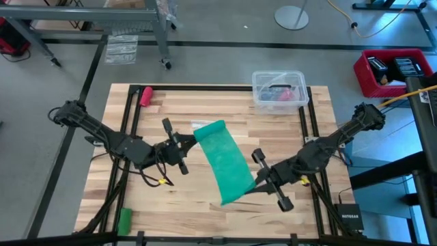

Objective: Roll bandage
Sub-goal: Roll the green bandage

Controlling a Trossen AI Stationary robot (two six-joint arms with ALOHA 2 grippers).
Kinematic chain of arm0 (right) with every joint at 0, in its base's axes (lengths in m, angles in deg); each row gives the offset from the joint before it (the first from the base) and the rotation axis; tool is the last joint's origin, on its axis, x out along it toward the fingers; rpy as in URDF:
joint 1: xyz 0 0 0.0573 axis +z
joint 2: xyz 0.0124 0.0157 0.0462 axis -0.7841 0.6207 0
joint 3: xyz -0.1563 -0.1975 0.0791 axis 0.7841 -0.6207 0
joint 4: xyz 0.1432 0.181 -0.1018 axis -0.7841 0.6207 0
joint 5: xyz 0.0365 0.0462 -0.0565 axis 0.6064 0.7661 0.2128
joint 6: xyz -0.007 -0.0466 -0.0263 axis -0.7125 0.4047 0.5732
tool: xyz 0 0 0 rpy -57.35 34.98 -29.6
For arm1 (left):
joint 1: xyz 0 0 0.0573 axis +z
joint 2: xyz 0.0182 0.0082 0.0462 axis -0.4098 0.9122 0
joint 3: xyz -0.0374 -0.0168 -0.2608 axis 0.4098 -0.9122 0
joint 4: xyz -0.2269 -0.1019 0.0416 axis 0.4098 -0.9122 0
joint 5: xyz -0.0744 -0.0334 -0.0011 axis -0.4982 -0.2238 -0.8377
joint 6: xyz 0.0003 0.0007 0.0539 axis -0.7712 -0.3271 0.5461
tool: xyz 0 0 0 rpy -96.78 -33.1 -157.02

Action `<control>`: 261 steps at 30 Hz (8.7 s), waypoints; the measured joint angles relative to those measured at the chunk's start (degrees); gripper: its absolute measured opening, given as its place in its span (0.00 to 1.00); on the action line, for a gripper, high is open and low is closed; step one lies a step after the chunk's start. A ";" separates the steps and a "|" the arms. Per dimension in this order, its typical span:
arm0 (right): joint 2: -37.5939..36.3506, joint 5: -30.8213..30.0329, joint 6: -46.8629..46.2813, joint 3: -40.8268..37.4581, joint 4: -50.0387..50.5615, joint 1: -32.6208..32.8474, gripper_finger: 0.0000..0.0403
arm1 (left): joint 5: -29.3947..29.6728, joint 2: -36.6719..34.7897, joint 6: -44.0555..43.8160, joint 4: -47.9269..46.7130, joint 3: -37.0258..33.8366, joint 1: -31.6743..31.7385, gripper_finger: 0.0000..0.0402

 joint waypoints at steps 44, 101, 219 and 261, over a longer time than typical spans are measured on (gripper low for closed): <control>2.17 -20.07 2.35 16.15 16.84 -29.14 0.04 | -26.96 17.72 -31.54 15.55 0.00 -6.52 0.04; 3.72 2.50 -49.44 16.11 18.41 -42.30 0.64 | -27.08 15.11 -51.15 1.27 -0.02 -6.62 0.04; -0.39 -15.57 -7.92 -16.49 16.81 -11.75 0.64 | -27.49 -3.72 -46.51 22.98 -12.31 -2.44 0.04; 11.52 -14.46 -4.23 -16.67 1.11 -3.27 0.01 | -19.33 -8.18 -27.22 25.89 -12.31 -2.01 0.03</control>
